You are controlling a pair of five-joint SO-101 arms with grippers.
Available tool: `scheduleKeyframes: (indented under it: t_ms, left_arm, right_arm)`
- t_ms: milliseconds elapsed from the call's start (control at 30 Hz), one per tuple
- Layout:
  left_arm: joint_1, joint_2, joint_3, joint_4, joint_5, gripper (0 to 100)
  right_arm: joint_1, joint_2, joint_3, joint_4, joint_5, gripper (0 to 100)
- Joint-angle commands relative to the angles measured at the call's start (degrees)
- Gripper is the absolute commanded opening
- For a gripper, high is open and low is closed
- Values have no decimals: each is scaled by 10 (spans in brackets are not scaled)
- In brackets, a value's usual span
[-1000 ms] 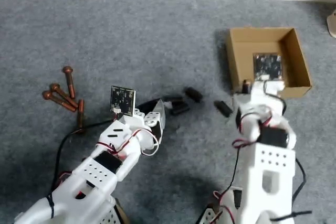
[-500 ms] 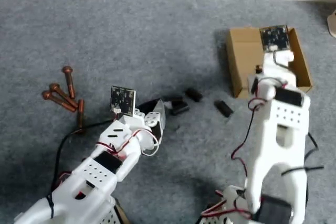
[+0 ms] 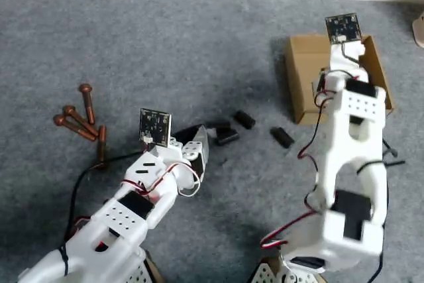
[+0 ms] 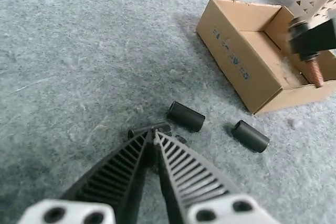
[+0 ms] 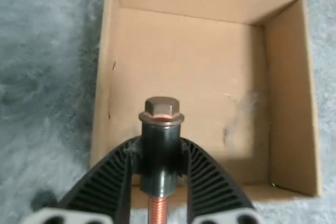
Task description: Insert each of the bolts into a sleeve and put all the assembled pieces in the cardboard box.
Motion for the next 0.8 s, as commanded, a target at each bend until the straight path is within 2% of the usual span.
scheduleKeyframes:
  t_ms: [0, 167, 267, 467, 667, 767]
  left_arm:
    - [10, 2, -7, -10, 0, 7]
    - [21, 2, -7, -9, -2, 7]
    - [16, 1, -7, -9, -3, 7]
    - [21, 1, -7, -11, -3, 7]
    - [21, 1, -7, -10, -3, 7]
    - [21, 1, -7, -11, -3, 7]
  right_arm:
    - [-15, 51, -86, -15, 8, 5]
    - [-36, 149, -155, -15, 4, 5]
    - [-43, 192, -196, -14, -31, 5]
    - [-45, 213, -225, -13, -55, 15]
    - [-44, 200, -225, -11, -57, 150]
    - [-44, 189, -225, 5, -57, 181]
